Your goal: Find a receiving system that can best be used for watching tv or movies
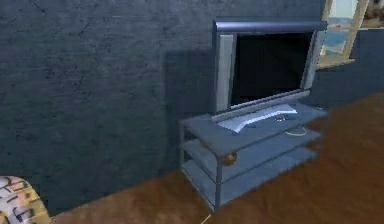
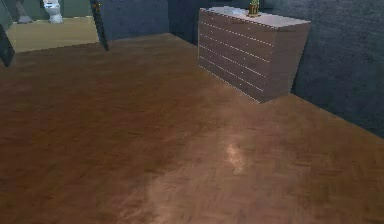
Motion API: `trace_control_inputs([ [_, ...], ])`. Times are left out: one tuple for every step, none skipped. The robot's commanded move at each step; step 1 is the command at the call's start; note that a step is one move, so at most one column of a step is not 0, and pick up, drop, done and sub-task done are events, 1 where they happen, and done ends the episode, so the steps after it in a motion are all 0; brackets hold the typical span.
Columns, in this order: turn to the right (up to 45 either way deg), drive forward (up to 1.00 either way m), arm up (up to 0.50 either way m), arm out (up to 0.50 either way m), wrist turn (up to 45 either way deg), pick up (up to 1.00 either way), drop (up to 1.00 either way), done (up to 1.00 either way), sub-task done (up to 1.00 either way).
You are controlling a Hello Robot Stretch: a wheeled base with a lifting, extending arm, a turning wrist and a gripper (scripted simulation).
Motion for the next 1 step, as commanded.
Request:
trace_control_inputs([
  [6.0, 0.00, 0.00, 0.00, 0.0, 0.00, 0.00, 0.00, 0.00],
])
